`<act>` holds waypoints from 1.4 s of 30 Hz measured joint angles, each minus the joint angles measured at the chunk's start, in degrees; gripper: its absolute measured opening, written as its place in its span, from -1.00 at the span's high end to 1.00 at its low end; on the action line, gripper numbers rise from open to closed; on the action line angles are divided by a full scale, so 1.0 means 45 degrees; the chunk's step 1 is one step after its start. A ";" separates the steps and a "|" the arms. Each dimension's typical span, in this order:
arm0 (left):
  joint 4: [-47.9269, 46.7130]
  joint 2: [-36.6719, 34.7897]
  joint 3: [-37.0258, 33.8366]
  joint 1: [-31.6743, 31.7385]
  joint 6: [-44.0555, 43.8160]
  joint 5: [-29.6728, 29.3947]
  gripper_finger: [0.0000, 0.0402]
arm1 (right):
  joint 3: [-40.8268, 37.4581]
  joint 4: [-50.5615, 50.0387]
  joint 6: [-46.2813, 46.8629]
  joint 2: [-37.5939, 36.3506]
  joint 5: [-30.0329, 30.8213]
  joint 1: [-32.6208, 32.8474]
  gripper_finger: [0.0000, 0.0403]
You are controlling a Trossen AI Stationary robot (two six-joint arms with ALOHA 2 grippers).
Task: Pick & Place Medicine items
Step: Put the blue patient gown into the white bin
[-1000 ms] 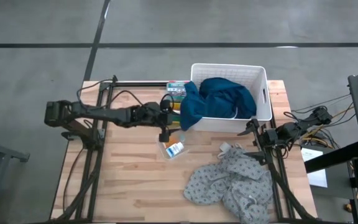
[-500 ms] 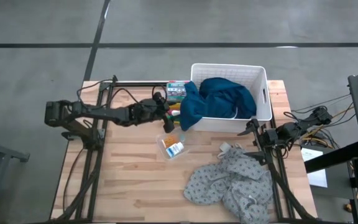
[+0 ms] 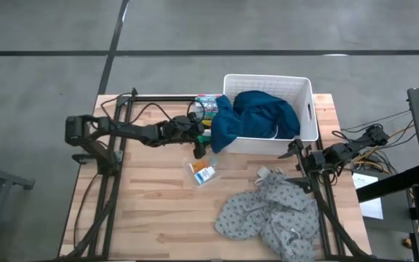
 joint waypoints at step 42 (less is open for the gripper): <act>0.0341 -0.0216 0.0313 -0.0048 0.0597 0.0691 0.97 | 0.0000 -0.0034 0.0000 0.0004 0.0000 0.0010 -0.88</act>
